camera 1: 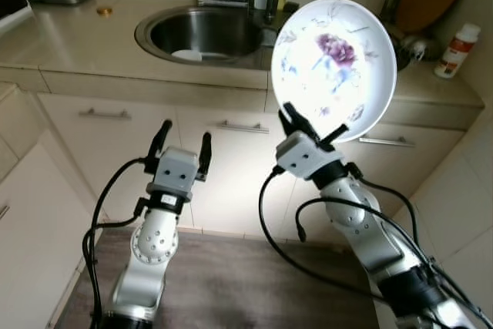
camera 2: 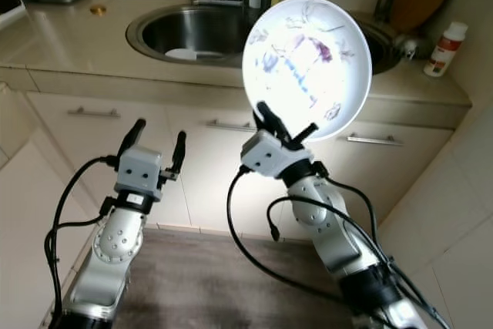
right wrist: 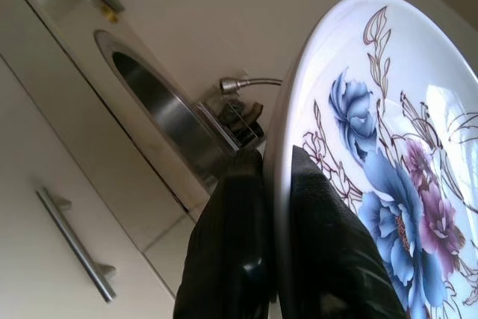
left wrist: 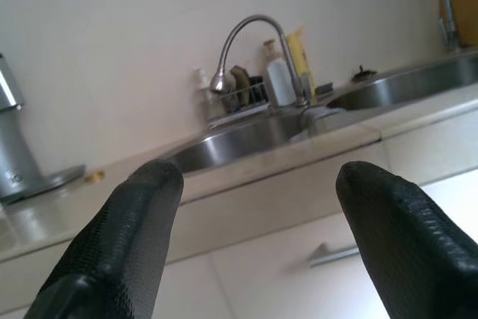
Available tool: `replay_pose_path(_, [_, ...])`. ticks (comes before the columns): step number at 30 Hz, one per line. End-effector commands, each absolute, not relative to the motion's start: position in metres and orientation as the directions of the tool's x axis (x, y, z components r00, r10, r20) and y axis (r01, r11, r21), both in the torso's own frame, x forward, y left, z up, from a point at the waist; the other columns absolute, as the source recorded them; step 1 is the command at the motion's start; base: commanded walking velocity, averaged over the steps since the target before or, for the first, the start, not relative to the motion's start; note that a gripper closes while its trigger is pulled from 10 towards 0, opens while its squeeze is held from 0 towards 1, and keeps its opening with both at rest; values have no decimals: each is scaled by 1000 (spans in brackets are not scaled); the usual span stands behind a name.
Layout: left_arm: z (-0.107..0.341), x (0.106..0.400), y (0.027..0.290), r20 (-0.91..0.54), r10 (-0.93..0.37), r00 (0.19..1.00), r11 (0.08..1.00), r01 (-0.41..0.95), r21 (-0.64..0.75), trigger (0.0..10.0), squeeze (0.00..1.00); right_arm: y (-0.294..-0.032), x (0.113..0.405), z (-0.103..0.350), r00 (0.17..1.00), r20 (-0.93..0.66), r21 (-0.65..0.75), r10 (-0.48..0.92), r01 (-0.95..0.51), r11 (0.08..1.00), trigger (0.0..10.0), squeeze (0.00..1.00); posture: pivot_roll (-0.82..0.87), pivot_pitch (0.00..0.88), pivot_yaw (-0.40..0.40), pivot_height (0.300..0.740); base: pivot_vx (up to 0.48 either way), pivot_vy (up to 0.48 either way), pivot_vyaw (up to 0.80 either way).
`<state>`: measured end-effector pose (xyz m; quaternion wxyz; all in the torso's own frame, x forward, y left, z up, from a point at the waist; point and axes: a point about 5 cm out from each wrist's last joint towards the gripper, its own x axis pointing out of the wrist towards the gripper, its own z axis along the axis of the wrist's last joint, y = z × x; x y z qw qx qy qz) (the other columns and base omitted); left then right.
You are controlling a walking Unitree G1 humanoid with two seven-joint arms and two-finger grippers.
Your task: Kitchen organization
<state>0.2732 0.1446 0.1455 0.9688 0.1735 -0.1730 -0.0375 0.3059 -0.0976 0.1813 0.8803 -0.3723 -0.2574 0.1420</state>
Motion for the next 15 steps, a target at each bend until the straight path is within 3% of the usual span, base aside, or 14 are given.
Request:
replay_pose_path(1, [145,272,139,320,-151,935,938,33,345,10000,0,-103,307,188,824,374,-723,426,-29,690,10000,0,106,0,-57,740,244,0,0])
replay_pose_path(7, [145,272,139,321,-151,935,938,33,345,10000,0,-101,307,188,819,376,-731,433,-25,682,10000,0,108,0,-59,740,244,0,0])
replay_pose_path(11, [145,272,139,322,-150,935,938,32,344,10000,0,-101,307,189,818,379,-727,432,-25,686,10000,0,109,0,-60,740,245,0,800])
replay_pose_path(15, [145,272,138,323,-151,934,938,32,344,10000,0,-101,308,189,821,380,-720,425,-26,693,10000,0,110,0,-60,740,246,0,0])
